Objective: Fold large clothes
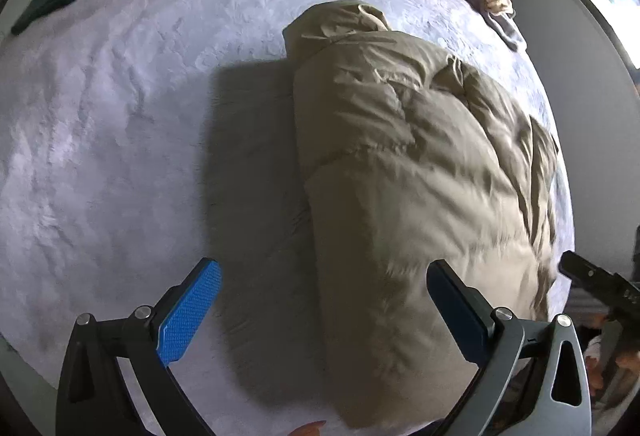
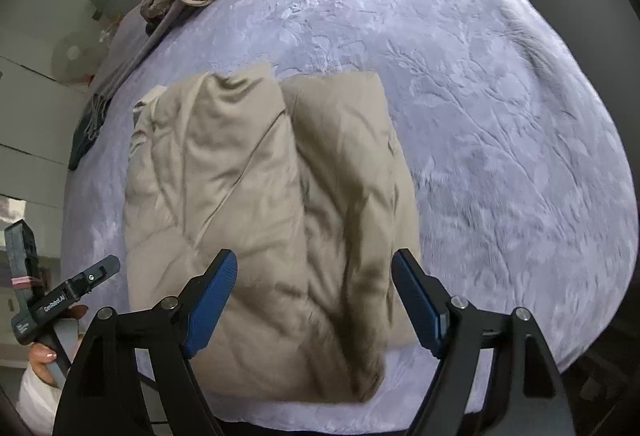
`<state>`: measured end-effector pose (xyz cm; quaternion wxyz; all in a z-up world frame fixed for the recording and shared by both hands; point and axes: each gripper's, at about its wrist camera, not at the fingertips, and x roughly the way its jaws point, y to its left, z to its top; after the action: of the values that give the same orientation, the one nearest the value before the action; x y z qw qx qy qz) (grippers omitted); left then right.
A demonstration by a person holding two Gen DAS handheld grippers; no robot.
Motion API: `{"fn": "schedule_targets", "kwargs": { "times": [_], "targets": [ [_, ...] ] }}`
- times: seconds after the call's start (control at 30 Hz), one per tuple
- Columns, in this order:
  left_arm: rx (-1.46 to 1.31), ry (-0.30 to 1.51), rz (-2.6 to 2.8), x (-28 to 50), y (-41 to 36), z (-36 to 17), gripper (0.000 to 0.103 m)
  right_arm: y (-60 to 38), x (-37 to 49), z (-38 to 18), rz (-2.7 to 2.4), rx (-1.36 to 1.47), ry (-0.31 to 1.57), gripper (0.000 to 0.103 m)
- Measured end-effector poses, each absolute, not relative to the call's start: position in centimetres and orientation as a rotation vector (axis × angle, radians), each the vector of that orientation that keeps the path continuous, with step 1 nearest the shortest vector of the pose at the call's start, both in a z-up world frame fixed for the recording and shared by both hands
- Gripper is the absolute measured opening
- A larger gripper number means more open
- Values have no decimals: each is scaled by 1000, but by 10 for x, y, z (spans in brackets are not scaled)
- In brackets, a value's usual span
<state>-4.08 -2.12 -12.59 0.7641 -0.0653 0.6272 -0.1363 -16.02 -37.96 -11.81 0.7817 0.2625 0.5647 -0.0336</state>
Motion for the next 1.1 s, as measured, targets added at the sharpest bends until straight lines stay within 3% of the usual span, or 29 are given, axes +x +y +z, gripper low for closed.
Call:
{"fn": "schedule_targets", "kwargs": {
  "times": [0.07,0.1,0.13,0.53,0.57,0.7,0.77,0.9,1.1],
  "targets": [
    [-169,1366,-312,-33,-24,-131,103,-391,-151,-126,-35,599,1220,85],
    [-190,1369,-324,-29,-24,-135,103,-397,-148,-131,-20,616,1218,94],
    [-225,1378,-338,-23,-24,-141,103,-403,-145,-135,-5,637,1212,95],
    [-678,1491,-569,20,-14,-215,103,-471,-123,-248,172,1236,1149,97],
    [-697,1497,-574,21,-15,-218,103,-470,-121,-254,205,1292,1122,103],
    [-693,1499,-574,20,-26,-219,103,-460,-113,-250,396,1440,1004,103],
    [-681,1502,-566,21,-32,-218,103,-453,-105,-236,459,1379,1007,103],
    [-642,1493,-565,25,-43,-213,103,-426,-77,-215,496,1045,1181,103],
    [-678,1523,-612,36,-51,-228,103,-398,-41,-242,440,921,1346,103]
  ]
}}
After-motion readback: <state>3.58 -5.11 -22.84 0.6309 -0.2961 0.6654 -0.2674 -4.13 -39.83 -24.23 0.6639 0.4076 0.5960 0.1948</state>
